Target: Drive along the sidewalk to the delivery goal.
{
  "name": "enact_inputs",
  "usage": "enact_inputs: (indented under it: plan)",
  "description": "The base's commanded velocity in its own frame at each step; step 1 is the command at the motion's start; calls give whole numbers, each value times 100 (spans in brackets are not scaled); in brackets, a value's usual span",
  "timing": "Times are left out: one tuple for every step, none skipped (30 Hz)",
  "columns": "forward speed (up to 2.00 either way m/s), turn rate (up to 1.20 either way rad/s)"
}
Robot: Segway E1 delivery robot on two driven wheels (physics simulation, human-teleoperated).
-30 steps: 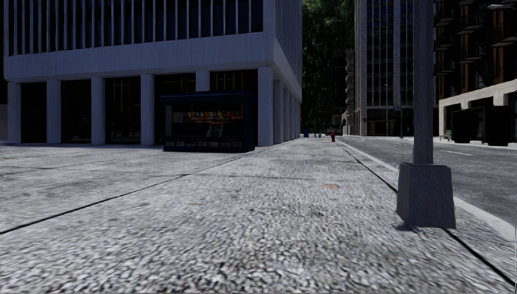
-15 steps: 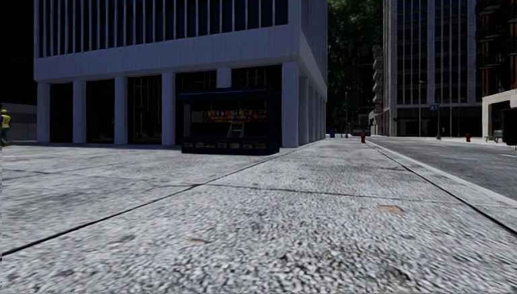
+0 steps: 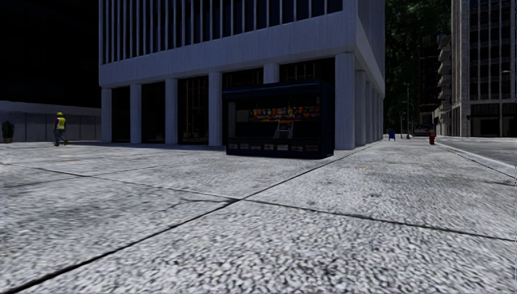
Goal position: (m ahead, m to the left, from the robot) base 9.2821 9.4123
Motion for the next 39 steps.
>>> enact_inputs:
  plan:
    - [200,61]
    - [200,61]
    - [200,61]
    - [200,61]
    - [200,61]
    - [200,61]
    - [200,61]
    - [200,61]
    - [200,61]
    - [200,61]
    - [200,61]
    - [200,61]
    - [200,61]
    - [200,61]
    - [200,61]
    - [200,61]
    - [200,61]
    - [200,61]
    - [200,61]
    - [200,61]
    - [200,61]
    - [200,61]
    - [200,61]
    - [200,61]
    - [200,61]
    - [200,61]
    - [200,61]
    - [200,61]
    - [200,61]
    - [200,61]
    - [200,61]
    - [200,61]
    - [200,61]
    - [200,61]
    - [200,61]
    - [200,61]
    - [200,61]
    - [200,61]
    - [200,61]
